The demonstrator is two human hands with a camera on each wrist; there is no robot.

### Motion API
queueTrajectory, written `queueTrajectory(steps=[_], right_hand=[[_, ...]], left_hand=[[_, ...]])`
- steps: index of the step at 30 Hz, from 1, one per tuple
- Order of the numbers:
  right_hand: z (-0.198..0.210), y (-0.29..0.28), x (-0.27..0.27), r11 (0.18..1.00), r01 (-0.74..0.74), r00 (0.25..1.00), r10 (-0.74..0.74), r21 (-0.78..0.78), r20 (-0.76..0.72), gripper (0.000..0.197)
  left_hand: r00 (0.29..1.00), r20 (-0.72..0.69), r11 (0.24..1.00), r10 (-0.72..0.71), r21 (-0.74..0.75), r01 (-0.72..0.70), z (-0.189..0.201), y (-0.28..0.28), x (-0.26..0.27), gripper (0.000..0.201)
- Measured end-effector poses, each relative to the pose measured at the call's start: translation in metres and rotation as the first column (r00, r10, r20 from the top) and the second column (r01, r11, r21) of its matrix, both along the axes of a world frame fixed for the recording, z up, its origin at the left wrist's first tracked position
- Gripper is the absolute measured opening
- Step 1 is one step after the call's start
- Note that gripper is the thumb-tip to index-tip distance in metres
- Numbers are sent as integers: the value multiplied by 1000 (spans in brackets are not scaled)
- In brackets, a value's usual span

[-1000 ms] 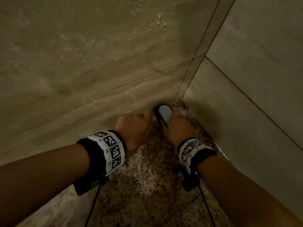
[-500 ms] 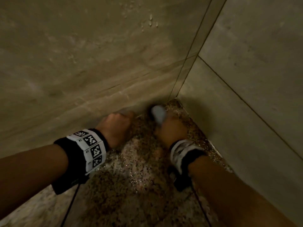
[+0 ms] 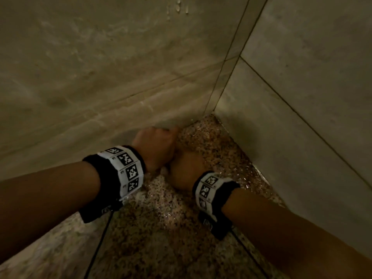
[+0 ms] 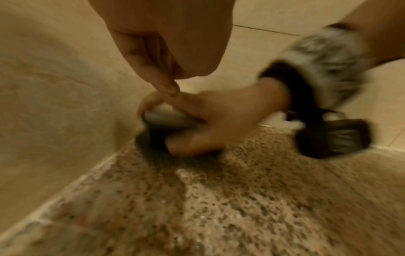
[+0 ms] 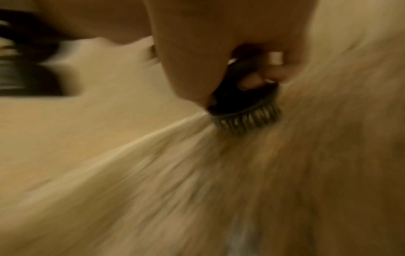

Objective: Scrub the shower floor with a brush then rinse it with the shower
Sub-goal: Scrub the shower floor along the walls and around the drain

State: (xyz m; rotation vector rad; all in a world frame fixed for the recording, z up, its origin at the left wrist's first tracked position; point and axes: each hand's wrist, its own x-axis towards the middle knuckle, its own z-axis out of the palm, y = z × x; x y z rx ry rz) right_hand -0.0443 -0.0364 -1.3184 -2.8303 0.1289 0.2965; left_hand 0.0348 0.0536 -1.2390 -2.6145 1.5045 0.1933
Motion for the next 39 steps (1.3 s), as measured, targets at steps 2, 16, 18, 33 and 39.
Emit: queueTrajectory(steps=[2,16,18,33,39], right_hand=[[1,-22,1,994,107,994,-107,-5,11,49],[12,-52,-56,935,314,933,-336,-167,-126,58],[10,-10,-75,995,93,981,-85,36,-176,71],[26,-43,-27,880,469,861,-473,-68,-188,70],[25,14,-70,992,122,969,-110,39,-223,80]], left_hand=[[1000,-15,1000,26,11,-26,4,1,3,31],[999,47,999,12,35,-14,-3,-10,-21,36],[998,68,1000,8,25,-9,1,-6,-22,37],[993,-120,991,-13,-133,-3,6,30,-15,30],[914,-356,893,194,-321,-315,-2,40,-11,22]])
